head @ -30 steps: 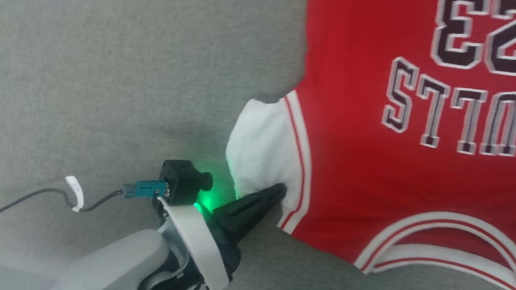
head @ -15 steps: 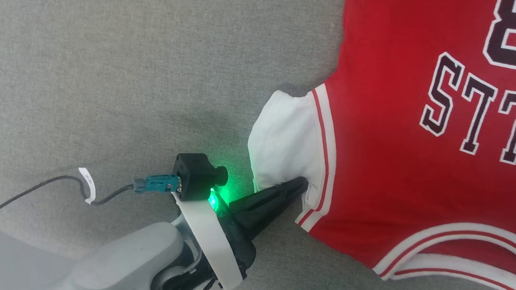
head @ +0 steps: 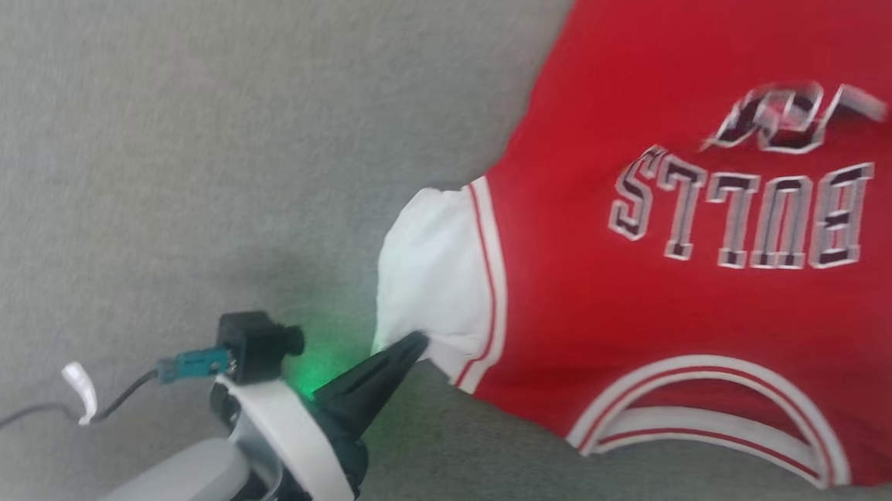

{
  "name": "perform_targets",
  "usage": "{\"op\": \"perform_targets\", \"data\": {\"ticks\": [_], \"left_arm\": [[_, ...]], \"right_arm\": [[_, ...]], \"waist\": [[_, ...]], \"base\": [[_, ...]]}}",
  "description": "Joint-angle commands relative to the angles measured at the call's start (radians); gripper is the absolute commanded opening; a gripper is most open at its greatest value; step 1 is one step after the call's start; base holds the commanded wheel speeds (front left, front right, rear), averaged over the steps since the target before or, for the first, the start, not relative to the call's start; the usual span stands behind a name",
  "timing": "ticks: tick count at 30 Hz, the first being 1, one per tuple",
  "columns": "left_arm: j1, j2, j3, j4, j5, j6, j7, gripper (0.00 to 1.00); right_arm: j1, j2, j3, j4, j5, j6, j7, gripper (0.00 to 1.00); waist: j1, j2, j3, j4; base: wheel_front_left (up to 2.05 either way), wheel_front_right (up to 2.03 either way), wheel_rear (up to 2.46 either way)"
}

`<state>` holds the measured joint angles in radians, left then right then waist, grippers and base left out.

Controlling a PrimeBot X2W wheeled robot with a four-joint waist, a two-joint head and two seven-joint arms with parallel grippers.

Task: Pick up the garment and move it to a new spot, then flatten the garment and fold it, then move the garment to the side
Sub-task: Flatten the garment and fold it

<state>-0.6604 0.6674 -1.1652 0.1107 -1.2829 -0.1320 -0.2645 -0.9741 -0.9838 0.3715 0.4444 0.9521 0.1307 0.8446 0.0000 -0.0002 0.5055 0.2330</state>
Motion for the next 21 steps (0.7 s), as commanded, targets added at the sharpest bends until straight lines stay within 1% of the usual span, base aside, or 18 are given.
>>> {"op": "perform_targets", "data": {"ticks": [1,3,5,7,9,12,15,16,17,20,21], "left_arm": [[0.033,0.011,0.024,-0.002,0.018,0.004,0.001,0.00],[0.062,0.022,0.048,-0.005,0.023,0.004,0.001,0.00],[0.088,0.026,0.073,-0.009,0.022,0.004,0.001,0.00],[0.109,0.030,0.101,-0.012,0.026,0.003,0.000,0.00],[0.128,0.030,0.125,-0.012,0.031,0.003,0.000,0.00],[0.149,0.028,0.154,-0.011,0.038,0.003,0.000,0.00],[0.160,0.030,0.177,-0.011,0.042,0.003,0.000,0.00],[0.163,0.030,0.181,-0.010,0.043,0.003,0.000,0.00],[0.167,0.031,0.186,-0.009,0.044,0.003,0.000,0.00],[0.170,0.034,0.189,-0.010,0.041,0.003,0.000,0.00],[0.170,0.038,0.188,-0.009,0.041,0.003,0.000,0.00]], "right_arm": [[0.111,-0.024,-0.015,-0.055,0.046,0.000,-0.013,0.00],[0.249,-0.054,-0.043,-0.129,0.102,0.000,-0.031,0.00],[0.388,-0.068,-0.079,-0.198,0.156,0.000,-0.056,0.00],[0.534,-0.067,-0.111,-0.263,0.191,0.000,-0.088,0.00],[0.681,-0.063,-0.134,-0.326,0.199,0.000,-0.116,0.00],[0.867,-0.033,-0.163,-0.423,0.213,0.000,-0.142,0.00],[1.027,0.003,-0.185,-0.522,0.204,0.000,-0.142,0.00],[1.070,0.016,-0.199,-0.544,0.196,0.000,-0.139,0.00],[1.129,0.039,-0.221,-0.580,0.159,0.000,-0.139,0.00],[1.167,0.103,-0.253,-0.628,0.111,0.000,-0.152,0.00],[1.164,0.121,-0.277,-0.637,0.088,0.000,-0.166,0.31]], "waist": [[0.0000,0.0002,-0.074,-0.065],[0.0000,0.0002,-0.096,-0.084],[0.0000,0.0002,-0.114,-0.103],[0.0000,0.0002,-0.126,-0.122],[0.0000,0.0002,-0.134,-0.138],[0.0000,0.0002,-0.141,-0.160],[0.0000,0.0002,-0.143,-0.178],[0.0000,0.0002,-0.143,-0.181],[0.0000,0.0002,-0.144,-0.186],[0.0000,0.0002,-0.146,-0.197],[0.0000,0.0002,-0.146,-0.201]], "base": [[0.00,0.00,0.00],[0.00,0.00,0.00],[0.00,0.00,0.00],[0.00,0.00,0.00],[0.00,0.00,0.00],[0.00,0.00,0.00],[0.00,0.00,0.00],[0.00,0.00,0.00],[0.00,0.00,0.00],[0.00,0.00,0.00],[0.00,0.00,0.00]]}}
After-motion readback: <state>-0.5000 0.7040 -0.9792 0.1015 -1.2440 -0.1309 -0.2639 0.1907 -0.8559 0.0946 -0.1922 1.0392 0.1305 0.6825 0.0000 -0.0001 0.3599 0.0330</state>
